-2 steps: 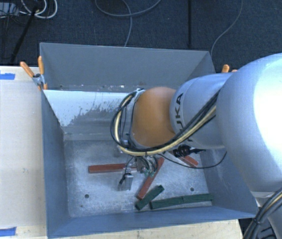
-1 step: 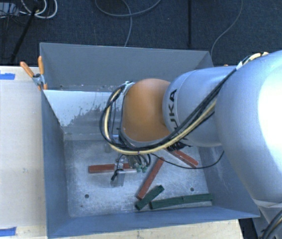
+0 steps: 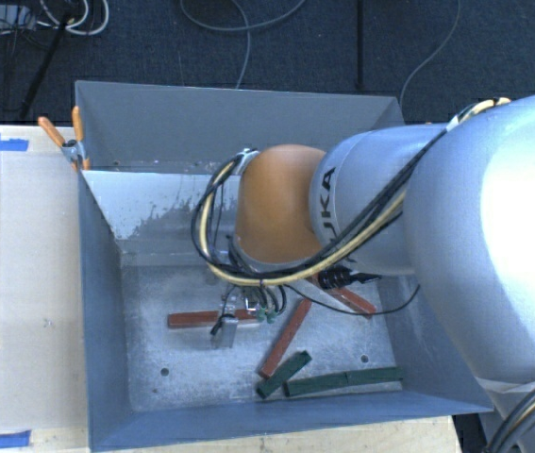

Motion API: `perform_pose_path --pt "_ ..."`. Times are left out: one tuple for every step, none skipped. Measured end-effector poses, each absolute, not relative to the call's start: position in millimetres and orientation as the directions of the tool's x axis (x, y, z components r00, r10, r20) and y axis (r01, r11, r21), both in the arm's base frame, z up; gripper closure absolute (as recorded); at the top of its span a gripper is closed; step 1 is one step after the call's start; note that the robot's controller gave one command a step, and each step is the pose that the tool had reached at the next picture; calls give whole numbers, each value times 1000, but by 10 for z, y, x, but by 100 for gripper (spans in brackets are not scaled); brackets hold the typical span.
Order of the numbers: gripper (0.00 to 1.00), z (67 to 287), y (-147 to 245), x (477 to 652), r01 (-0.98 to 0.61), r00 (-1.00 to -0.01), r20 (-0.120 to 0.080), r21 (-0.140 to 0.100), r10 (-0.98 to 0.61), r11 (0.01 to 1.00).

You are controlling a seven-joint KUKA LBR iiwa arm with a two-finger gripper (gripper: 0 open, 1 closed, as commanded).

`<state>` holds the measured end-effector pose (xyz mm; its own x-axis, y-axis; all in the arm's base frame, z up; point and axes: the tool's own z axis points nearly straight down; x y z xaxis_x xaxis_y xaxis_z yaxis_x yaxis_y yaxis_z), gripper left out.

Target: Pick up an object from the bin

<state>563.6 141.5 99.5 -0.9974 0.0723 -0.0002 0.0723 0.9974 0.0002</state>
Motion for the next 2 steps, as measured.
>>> perform_pose_path --pt "0 679 1375 5651 121 -993 4 -1 121 993" --pt "0 677 1377 5652 120 -993 1 0 120 993"
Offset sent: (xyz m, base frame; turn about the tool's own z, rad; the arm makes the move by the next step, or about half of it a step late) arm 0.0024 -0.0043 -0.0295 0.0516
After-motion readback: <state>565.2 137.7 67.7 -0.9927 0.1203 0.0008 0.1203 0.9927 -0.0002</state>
